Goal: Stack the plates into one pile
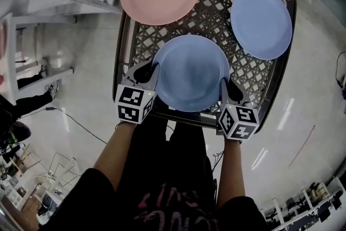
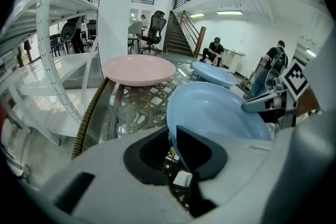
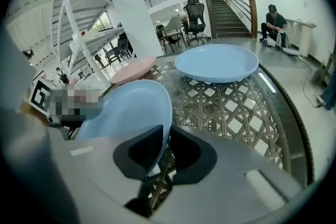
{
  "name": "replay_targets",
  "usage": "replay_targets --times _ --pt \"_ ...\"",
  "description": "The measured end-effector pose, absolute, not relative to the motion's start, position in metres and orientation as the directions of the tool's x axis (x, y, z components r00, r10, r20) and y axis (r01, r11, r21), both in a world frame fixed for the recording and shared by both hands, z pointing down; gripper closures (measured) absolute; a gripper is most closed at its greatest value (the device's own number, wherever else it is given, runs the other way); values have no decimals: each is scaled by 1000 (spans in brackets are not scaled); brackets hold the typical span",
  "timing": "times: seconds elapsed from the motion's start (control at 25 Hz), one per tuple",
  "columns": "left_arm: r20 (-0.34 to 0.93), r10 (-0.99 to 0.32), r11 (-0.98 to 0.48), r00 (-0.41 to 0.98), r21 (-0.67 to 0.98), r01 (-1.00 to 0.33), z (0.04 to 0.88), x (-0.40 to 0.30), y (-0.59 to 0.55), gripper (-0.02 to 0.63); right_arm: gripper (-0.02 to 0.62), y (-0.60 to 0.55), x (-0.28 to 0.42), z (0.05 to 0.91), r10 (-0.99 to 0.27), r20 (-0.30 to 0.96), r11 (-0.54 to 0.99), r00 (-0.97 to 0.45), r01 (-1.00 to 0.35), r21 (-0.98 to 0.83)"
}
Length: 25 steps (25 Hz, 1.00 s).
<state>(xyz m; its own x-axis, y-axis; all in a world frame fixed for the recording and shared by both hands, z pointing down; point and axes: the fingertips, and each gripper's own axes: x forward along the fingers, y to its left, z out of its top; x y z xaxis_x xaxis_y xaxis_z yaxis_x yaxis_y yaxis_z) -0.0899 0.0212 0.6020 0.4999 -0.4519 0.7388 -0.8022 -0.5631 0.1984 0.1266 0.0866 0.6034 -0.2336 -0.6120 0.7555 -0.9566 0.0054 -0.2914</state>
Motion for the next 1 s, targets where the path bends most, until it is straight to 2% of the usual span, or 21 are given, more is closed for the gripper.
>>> replay_targets --times 0.52,1.0 --pt "704 -504 -541 501 195 -818 578 -94 11 572 546 77 124 586 -646 729 3 -227 -956 -295" --pt "649 -589 -507 481 168 -846 527 -113 3 574 554 54 110 533 -713 658 59 -242 -956 -288"
